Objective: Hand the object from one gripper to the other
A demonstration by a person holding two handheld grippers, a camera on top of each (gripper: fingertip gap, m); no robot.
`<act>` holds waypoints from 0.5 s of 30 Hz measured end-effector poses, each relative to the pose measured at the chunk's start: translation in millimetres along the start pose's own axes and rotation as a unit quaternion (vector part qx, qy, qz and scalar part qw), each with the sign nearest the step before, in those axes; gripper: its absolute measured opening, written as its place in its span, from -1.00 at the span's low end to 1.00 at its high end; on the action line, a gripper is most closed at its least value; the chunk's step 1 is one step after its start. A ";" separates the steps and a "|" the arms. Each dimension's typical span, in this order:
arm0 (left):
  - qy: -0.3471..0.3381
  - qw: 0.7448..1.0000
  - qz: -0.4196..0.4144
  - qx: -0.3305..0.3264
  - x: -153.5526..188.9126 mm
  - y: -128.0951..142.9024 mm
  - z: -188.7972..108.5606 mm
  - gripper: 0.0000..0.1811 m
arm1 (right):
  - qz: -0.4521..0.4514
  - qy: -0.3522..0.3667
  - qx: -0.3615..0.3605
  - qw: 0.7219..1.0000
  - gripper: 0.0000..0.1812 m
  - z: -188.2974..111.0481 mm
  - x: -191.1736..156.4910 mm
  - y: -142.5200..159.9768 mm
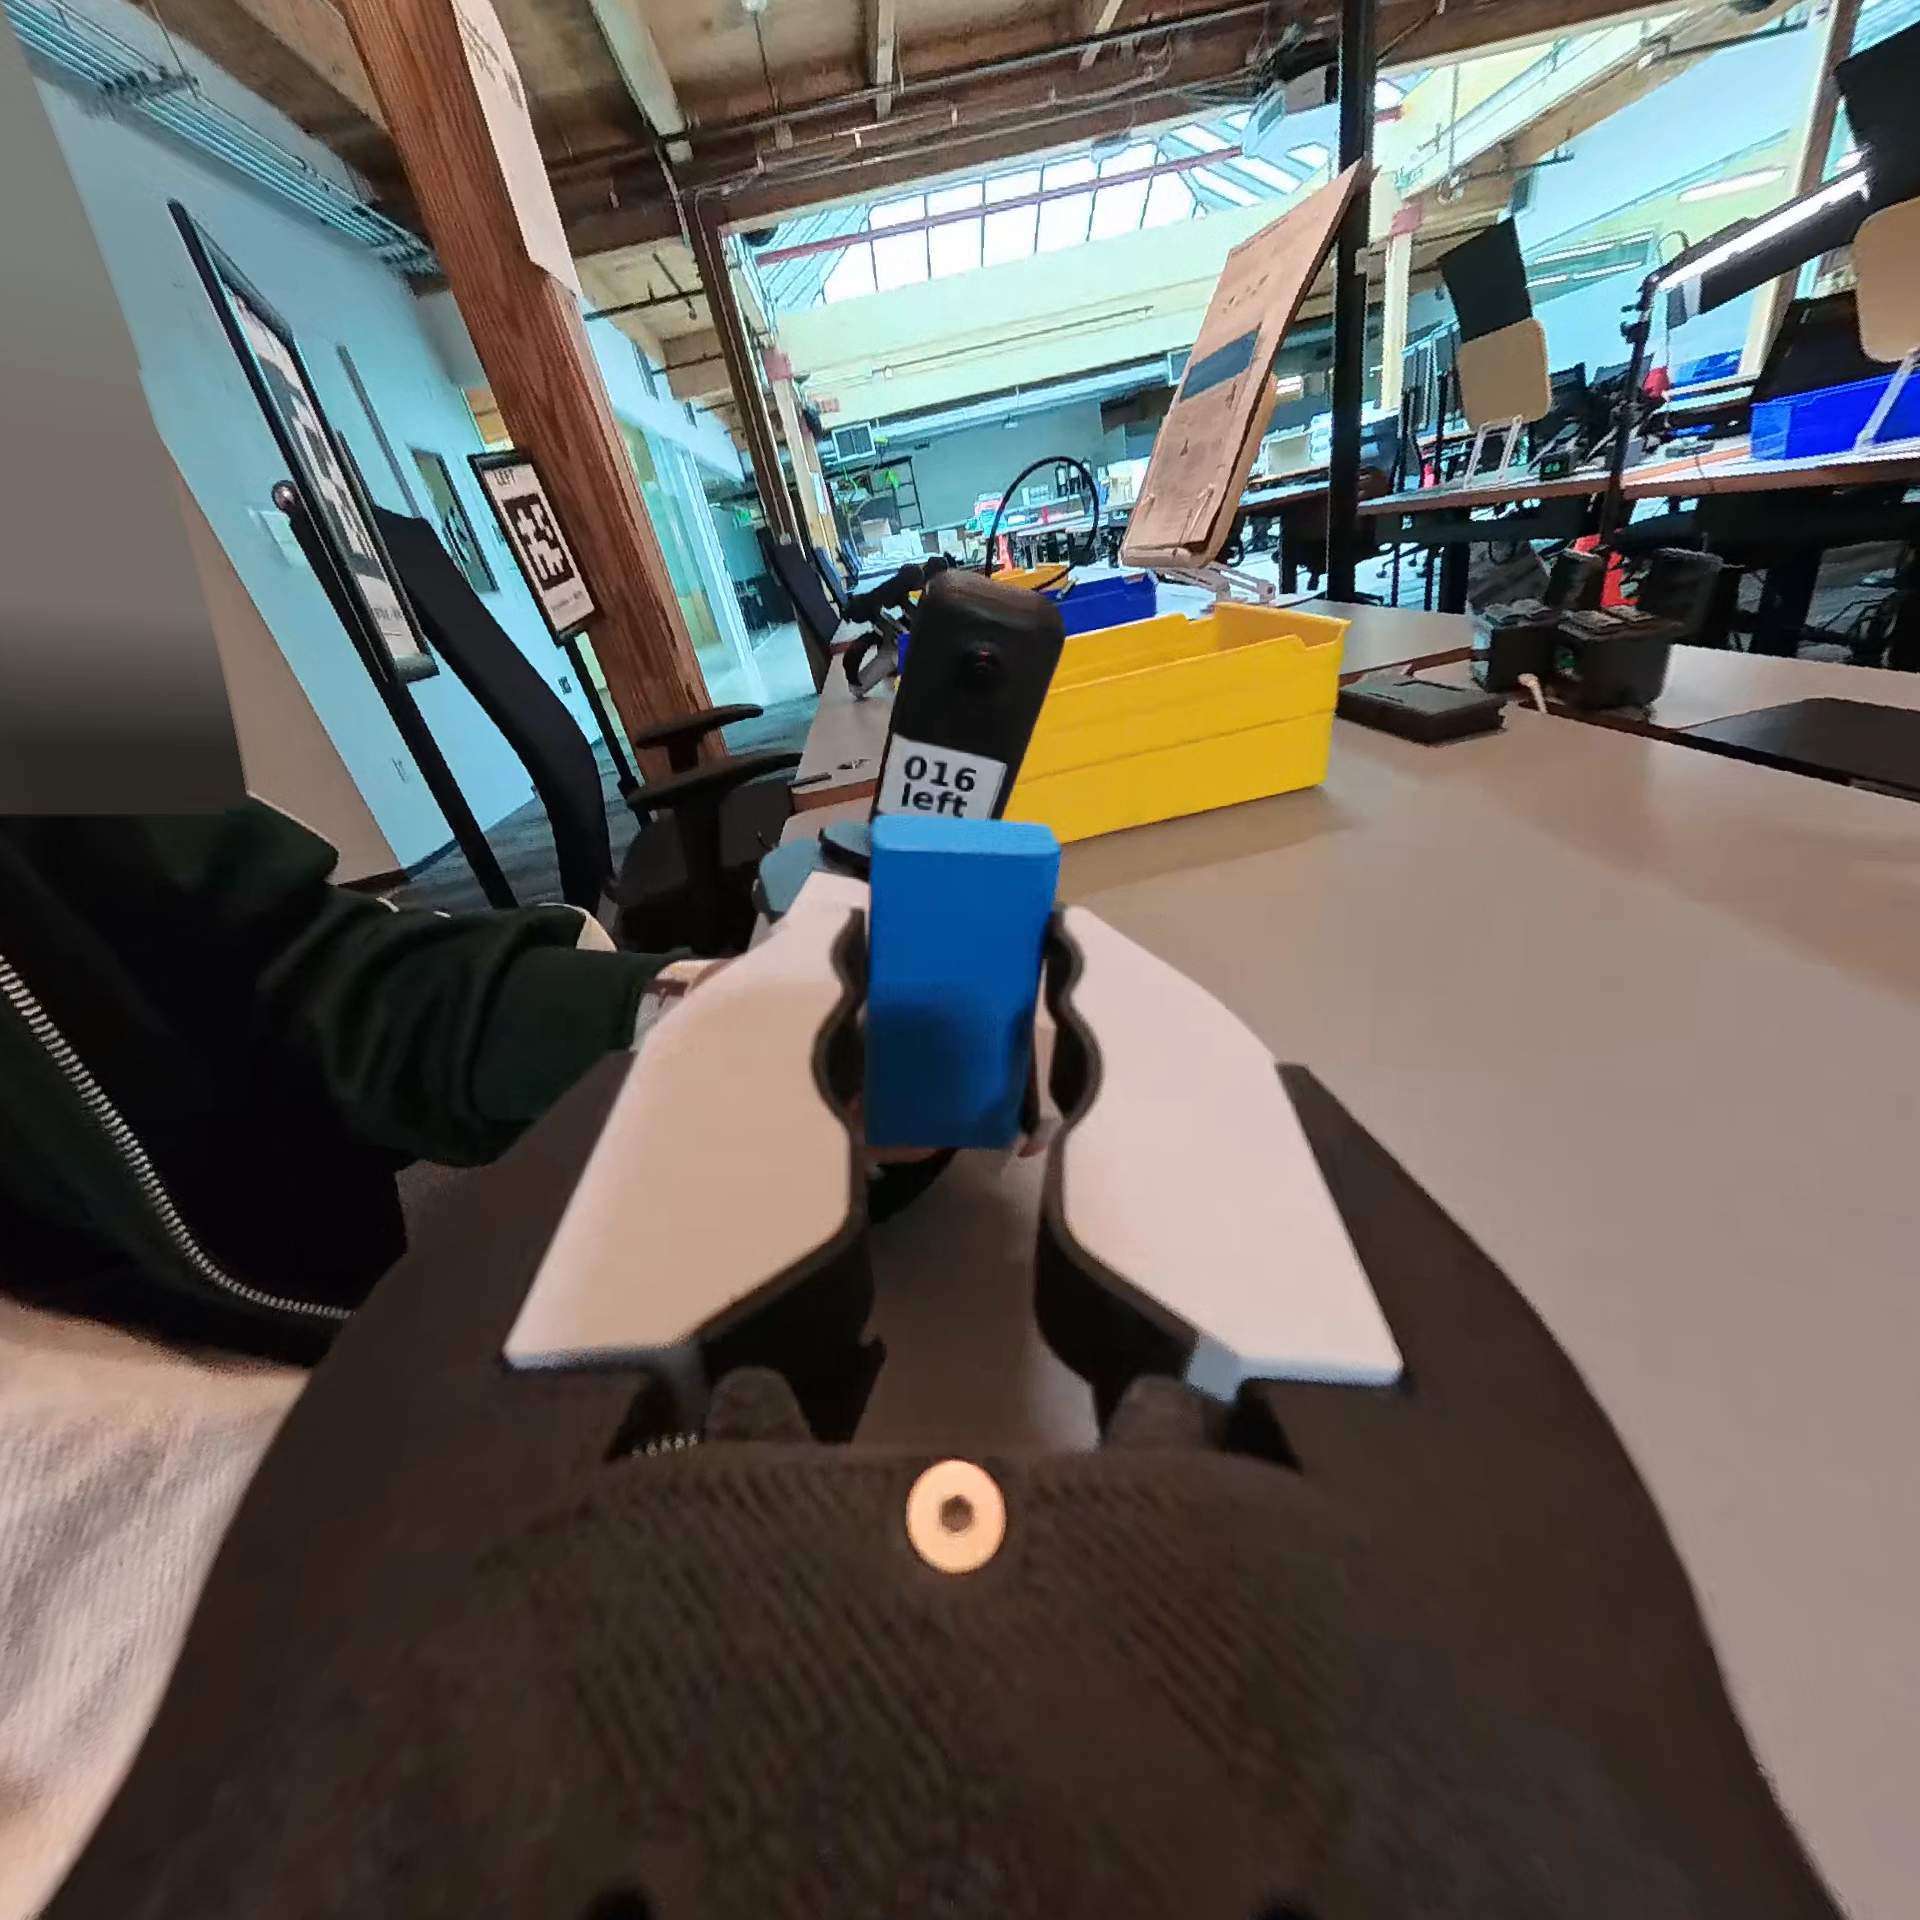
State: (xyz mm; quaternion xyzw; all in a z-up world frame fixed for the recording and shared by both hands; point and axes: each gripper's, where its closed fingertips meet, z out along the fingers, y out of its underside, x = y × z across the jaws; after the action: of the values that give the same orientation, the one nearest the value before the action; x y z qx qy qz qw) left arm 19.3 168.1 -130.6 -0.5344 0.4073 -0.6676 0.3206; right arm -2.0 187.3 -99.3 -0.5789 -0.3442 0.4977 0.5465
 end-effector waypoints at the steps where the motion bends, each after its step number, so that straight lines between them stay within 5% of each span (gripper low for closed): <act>1: -0.001 1.000 0.000 0.003 -0.1 -0.2 0.1 -0.62 | 0.003 0.003 -0.001 1.000 -0.64 0.7 0.5 0.2; 8: -0.008 1.000 -0.001 0.008 -2.3 -1.7 -2.8 -0.61 | 0.020 0.010 -0.002 1.000 -0.64 2.3 3.7 1.3; 11: -0.049 0.998 0.026 0.015 -13.1 -6.4 -4.5 -0.30 | 0.058 0.013 0.011 0.998 -0.64 -0.1 9.6 -0.2; 15: -0.163 0.967 0.194 -0.002 -29.9 -14.3 -10.5 0.03 | 0.208 -0.023 0.000 0.978 -0.65 -6.3 20.7 7.7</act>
State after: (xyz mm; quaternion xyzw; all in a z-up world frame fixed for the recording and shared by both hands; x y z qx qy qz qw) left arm 15.8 202.6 -132.5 -0.5476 0.4468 -0.4959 0.5045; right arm 8.4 203.7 -111.6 -0.6263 -0.2286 0.6134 0.4234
